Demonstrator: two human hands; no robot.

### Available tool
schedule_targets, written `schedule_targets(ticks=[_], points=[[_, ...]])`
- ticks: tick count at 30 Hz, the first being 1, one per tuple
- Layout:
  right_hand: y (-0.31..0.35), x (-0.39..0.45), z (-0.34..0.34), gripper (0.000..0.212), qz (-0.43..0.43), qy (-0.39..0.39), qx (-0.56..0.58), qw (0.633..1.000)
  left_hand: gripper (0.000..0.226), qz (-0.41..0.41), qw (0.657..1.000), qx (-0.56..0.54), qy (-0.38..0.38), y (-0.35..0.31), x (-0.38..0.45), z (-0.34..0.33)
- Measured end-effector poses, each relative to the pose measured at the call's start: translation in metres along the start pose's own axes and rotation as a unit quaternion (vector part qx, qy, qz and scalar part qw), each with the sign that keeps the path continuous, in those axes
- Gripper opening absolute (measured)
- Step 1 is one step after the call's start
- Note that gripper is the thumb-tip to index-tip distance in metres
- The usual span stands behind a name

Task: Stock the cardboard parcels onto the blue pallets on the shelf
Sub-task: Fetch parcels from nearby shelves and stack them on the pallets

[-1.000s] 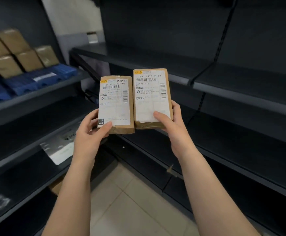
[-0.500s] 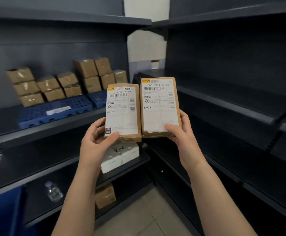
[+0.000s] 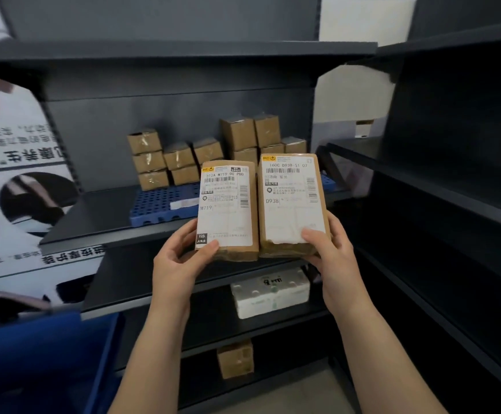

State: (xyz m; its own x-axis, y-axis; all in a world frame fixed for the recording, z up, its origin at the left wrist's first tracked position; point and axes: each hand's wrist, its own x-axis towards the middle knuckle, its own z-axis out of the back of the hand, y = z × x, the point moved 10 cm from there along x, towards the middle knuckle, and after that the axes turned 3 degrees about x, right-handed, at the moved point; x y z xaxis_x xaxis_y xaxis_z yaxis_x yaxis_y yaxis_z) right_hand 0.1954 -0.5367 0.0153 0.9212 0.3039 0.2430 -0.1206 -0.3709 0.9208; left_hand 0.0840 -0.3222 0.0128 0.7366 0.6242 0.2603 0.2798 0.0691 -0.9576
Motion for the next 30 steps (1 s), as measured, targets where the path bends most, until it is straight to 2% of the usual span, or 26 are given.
schedule_targets(ticks=[5,13,16,21,30], points=[[-0.017,0.050,-0.019,0.032,-0.028,0.018,0.014,0.999,0.044,0.003,0.998,0.002,-0.057,0.007,0.035,0.011],[-0.029,0.126,-0.033,0.040,-0.063,0.066,0.028,0.995,0.038,0.013,0.988,-0.009,-0.153,0.018,0.087,0.009],[-0.037,0.149,-0.036,0.036,-0.082,0.084,0.051,0.992,0.038,0.014,0.982,-0.008,-0.186,0.021,0.102,0.011],[-0.055,0.176,-0.051,0.030,-0.124,0.104,0.085,0.983,0.039,0.019,0.977,-0.001,-0.211,0.027,0.126,0.016],[-0.078,0.227,-0.087,0.027,-0.132,0.102,0.081,0.983,0.034,0.006,0.974,-0.012,-0.227,0.034,0.189,0.033]])
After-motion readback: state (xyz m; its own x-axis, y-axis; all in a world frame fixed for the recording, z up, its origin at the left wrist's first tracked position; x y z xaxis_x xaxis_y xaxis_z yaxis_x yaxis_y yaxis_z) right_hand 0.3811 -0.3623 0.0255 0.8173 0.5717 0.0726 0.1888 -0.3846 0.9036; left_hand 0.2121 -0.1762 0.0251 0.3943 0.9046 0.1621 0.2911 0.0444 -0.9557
